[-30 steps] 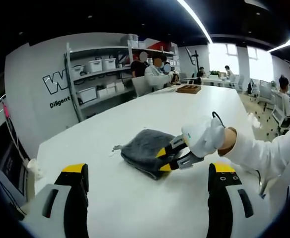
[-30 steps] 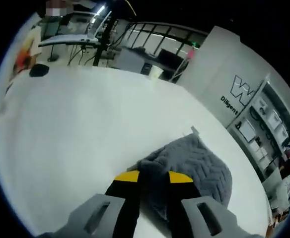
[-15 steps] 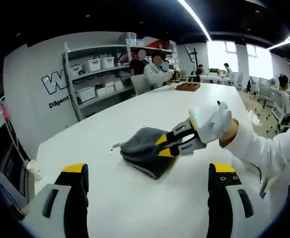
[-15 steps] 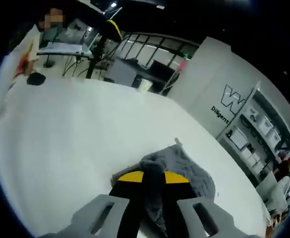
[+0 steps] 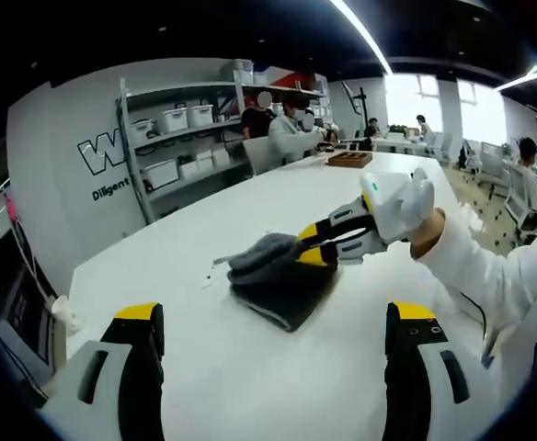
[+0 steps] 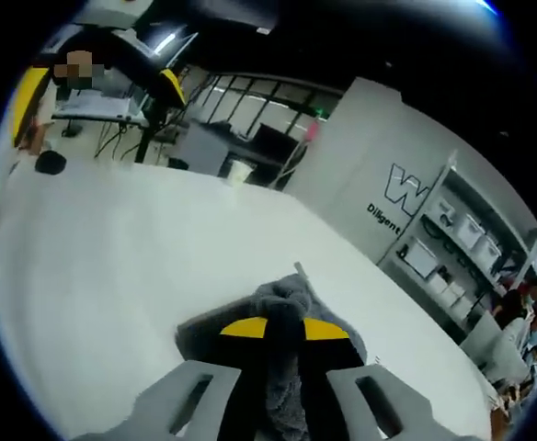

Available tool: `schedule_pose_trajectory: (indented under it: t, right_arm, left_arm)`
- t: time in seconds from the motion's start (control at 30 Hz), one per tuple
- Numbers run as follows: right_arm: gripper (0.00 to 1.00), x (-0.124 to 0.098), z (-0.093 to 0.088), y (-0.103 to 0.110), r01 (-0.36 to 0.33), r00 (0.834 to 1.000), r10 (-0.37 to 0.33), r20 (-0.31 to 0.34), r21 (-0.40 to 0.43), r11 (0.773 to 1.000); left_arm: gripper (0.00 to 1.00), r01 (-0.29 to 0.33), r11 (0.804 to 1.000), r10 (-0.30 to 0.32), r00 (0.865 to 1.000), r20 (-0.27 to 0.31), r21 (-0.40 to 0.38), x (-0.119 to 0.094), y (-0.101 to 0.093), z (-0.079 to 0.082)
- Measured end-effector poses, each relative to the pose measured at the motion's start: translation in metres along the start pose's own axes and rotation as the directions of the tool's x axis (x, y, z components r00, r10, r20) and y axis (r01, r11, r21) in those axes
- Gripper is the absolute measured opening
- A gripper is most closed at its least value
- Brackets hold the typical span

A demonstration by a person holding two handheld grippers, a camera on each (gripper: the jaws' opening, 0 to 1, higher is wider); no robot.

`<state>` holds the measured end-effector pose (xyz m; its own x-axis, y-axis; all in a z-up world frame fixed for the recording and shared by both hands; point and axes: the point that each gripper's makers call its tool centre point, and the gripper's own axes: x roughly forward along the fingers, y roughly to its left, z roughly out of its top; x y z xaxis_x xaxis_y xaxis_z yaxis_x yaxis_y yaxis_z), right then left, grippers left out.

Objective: Open the folded towel by lifting each exposed corner and separating the folded layers until the towel lies flat within the target outline without major curled edges

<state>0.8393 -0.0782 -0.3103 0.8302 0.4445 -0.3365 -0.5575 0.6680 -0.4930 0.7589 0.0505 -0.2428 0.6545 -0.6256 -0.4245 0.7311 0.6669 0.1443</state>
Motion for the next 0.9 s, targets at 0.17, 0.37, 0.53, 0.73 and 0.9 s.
schedule_pose_trajectory:
  t: [0.17,0.37,0.53,0.73,0.9]
  right_arm:
    - [0.05,-0.003,0.001,-0.012,0.029,0.999,-0.029,0.012,0.023,0.999]
    - [0.05,-0.008,-0.001,-0.027,0.073,0.997,-0.073,0.014,0.044,0.996]
    - [0.05,-0.016,-0.002,-0.043,0.125,0.992,-0.127,0.019,0.057,0.99]
    - [0.05,-0.023,-0.008,-0.057,0.161,0.987,-0.163,0.016,0.072,0.984]
    - [0.05,-0.029,-0.013,-0.069,0.192,0.981,-0.194,0.013,0.093,0.977]
  left_arm:
    - [0.99,-0.004,1.0,0.004,1.0,0.002,-0.004,-0.001,0.003,0.0]
    - [0.99,-0.011,1.0,0.011,1.0,0.008,-0.006,-0.002,0.004,0.001]
    - [0.99,-0.015,1.0,0.015,1.0,0.009,-0.008,-0.003,0.004,0.001]
    - [0.99,-0.018,1.0,0.018,1.0,0.009,-0.009,-0.003,0.003,0.001]
    - [0.99,-0.02,1.0,0.02,1.0,0.006,-0.01,-0.003,0.003,0.0]
